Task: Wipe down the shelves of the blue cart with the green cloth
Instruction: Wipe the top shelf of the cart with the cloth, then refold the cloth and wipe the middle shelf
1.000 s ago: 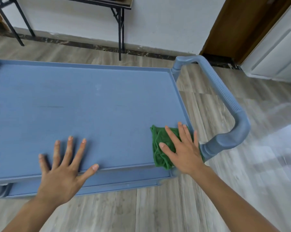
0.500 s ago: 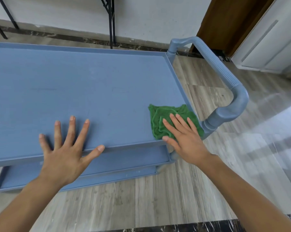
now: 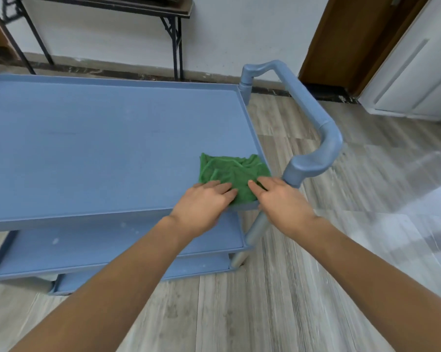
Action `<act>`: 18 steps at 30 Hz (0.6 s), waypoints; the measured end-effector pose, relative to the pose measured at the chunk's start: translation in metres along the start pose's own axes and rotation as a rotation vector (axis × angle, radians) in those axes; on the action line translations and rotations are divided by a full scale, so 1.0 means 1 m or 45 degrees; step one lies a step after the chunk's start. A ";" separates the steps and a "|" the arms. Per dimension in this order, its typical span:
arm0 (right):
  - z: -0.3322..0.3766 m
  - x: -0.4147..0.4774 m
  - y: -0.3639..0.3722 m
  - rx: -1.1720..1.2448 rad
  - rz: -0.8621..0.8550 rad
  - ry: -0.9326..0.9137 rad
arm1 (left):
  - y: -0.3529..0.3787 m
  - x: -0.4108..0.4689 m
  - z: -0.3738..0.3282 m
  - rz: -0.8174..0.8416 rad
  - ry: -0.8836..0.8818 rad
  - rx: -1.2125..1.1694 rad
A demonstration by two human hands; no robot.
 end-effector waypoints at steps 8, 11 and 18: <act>-0.014 -0.014 -0.023 0.121 -0.052 0.019 | -0.015 -0.018 0.017 0.050 -0.196 -0.007; -0.011 -0.017 -0.033 0.243 -0.137 0.047 | -0.022 -0.020 0.020 -0.005 -0.296 -0.045; -0.034 -0.025 -0.086 0.742 -0.516 0.216 | -0.084 -0.010 0.032 -0.397 -0.239 -0.424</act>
Point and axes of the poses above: each hand's wrist, its own x-axis towards the middle knuckle, its own y-axis out of the palm, z = x × y, the point moved 3 cm from there along x, towards the middle knuckle, and after that the axes turned 6 degrees about -z, right-handed, at the moved point
